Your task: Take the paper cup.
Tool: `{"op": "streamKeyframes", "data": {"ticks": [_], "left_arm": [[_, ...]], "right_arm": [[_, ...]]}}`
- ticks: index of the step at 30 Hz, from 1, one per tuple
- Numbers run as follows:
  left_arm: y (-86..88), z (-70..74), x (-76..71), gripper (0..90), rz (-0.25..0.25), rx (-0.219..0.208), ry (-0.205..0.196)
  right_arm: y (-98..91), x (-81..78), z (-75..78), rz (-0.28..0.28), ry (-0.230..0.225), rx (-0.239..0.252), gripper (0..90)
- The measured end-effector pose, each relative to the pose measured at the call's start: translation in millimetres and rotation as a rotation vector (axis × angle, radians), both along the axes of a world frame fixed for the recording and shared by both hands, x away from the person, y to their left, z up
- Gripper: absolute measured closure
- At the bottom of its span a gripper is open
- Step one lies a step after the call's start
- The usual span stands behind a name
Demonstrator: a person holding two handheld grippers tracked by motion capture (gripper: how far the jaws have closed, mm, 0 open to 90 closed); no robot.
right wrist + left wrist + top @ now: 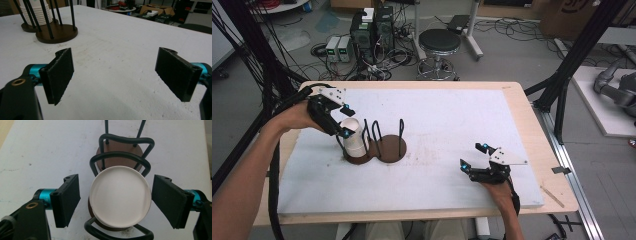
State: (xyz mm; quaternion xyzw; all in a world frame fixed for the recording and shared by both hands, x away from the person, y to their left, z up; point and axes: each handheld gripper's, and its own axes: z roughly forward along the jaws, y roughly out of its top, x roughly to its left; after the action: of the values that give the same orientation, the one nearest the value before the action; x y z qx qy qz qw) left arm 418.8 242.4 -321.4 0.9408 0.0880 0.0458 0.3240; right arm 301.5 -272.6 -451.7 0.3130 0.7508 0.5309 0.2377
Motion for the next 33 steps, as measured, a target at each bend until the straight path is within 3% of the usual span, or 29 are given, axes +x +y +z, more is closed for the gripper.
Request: {"op": "streamKeyframes", "data": {"ticks": [12,33], "left_arm": [[-0.6,-1.1,-0.3,34.2,-0.021,0.003,0.01],[1.3,2.9,-1.6,35.4,0.014,-0.013,0.036]], "right_arm": [[0.1,0.0,0.0,-0.001,-0.004,-0.002,15.7],[0.9,0.2,-0.1,0.0,-0.001,-0.006,15.7]]}}
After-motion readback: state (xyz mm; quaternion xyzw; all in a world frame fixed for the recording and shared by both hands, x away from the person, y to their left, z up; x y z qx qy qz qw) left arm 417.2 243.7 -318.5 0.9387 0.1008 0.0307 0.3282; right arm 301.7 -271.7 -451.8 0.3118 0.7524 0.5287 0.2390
